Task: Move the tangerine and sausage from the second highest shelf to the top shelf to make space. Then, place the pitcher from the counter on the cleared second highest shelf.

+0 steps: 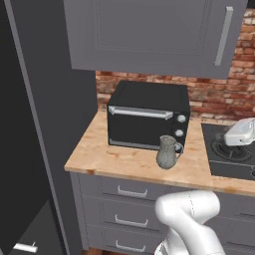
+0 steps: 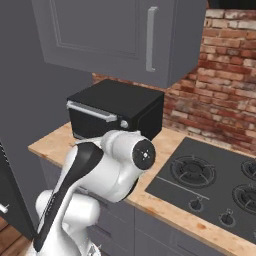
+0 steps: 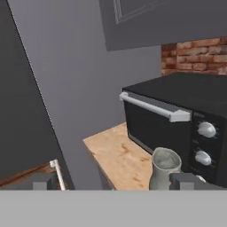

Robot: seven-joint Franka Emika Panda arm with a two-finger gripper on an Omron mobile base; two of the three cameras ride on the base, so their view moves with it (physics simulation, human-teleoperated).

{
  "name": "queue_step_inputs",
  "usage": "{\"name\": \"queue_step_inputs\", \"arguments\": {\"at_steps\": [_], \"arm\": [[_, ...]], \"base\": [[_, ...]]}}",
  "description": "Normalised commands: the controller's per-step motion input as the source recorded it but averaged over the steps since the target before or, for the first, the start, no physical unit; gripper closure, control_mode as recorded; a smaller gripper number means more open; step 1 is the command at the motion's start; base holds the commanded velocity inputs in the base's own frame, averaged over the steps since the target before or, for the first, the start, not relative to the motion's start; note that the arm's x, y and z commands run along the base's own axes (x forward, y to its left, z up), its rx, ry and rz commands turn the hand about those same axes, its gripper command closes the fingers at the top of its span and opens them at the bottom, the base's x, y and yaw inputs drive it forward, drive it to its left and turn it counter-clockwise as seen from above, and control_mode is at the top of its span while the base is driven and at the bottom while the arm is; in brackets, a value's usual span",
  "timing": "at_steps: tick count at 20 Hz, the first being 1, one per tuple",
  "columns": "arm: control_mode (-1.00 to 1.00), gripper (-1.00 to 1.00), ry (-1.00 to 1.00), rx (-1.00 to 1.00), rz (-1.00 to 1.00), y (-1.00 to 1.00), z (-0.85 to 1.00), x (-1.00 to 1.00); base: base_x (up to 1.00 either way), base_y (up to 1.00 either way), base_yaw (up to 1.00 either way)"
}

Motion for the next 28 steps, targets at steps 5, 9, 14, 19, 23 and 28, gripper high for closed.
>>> {"name": "queue_step_inputs", "arguments": {"at_steps": [5, 9, 14, 19, 23, 28], "arm": [[-1.0, -1.0, -0.1, 0.0, 0.11, 0.0, -0.47, 0.1], [-1.0, -1.0, -0.13, 0.0, 0.09, 0.0, -0.57, 0.17], [-1.0, -1.0, -0.07, 0.0, 0.08, 0.0, -0.48, 0.31], [-1.0, -1.0, 0.0, 0.0, 0.08, 0.0, -0.21, 0.28], [-1.0, -1.0, 0.0, 0.0, 0.07, 0.01, -0.12, 0.24], [-1.0, -1.0, 0.0, 0.0, 0.05, 0.0, -0.15, 0.25]], "base": [[0.0, 0.0, 0.0], [0.0, 0.0, 0.0], [0.0, 0.0, 0.0], [0.0, 0.0, 0.0], [0.0, 0.0, 0.0], [0.0, 0.0, 0.0]]}}
